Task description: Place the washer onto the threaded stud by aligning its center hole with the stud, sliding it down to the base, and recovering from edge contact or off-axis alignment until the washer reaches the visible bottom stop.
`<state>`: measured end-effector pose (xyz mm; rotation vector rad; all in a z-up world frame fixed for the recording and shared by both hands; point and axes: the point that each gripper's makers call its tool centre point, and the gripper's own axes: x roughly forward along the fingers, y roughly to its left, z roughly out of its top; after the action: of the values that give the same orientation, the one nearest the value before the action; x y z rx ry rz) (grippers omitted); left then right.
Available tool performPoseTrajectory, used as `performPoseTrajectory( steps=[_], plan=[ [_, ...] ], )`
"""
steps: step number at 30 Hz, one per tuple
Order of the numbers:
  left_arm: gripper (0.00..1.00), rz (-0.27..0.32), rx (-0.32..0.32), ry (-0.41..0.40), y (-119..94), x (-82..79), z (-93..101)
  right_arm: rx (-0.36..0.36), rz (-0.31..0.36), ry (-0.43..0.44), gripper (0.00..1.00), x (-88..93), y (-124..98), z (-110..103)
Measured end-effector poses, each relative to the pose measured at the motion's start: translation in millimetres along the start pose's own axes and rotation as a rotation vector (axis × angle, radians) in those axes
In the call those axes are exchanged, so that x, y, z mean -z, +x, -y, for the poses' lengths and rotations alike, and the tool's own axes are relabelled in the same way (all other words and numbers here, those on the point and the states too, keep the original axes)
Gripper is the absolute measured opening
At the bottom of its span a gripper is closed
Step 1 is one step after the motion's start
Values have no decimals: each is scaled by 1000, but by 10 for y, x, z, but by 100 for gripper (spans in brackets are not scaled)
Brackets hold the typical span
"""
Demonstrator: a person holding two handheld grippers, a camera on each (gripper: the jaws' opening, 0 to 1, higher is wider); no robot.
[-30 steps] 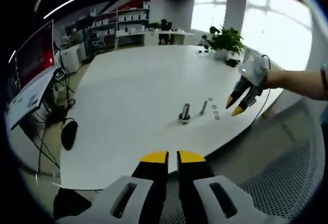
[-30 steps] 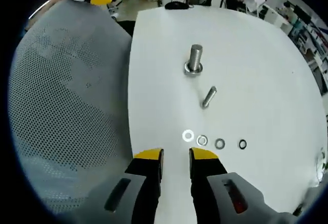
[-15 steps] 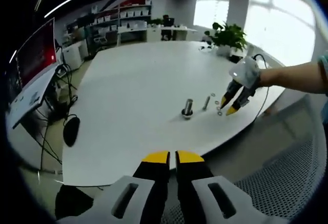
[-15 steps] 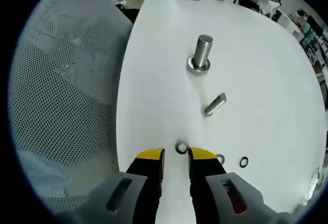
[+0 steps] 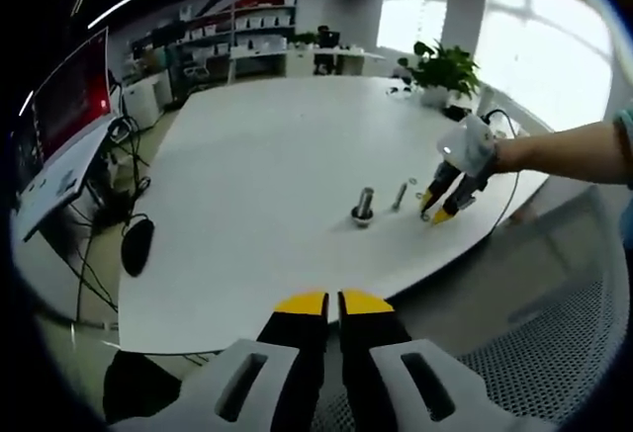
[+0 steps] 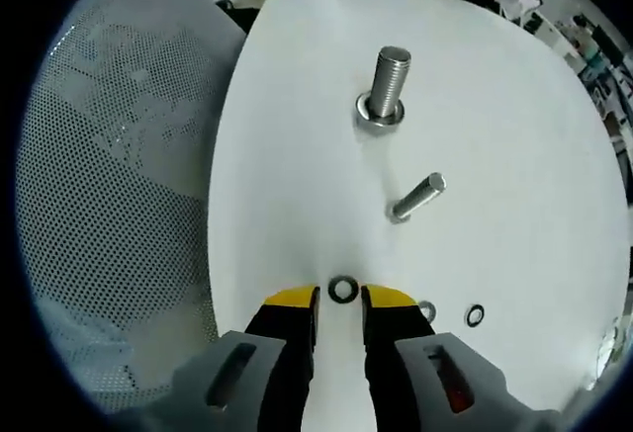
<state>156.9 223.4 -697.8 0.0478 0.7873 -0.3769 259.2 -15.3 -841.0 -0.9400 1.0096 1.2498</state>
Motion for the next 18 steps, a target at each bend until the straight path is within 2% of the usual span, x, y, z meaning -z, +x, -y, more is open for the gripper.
performPoseTrajectory(
  steps=[5,11,13,16,18],
  plan=[
    [1,5,0,-1,1,-10,1,12,5,34,13,8,-6,6],
    [1,8,4,-2,2,-16,6,32,-8,14,13,12,-47,63],
    [1,8,4,-2,3,-16,6,20,11,52,13,-36,-102,78],
    [1,9,4,-2,4,-19,5,36,26,52,13,-96,-191,139],
    [1,10,4,-3,4,-20,5,30,60,89,13,-179,-246,156]
  ],
)
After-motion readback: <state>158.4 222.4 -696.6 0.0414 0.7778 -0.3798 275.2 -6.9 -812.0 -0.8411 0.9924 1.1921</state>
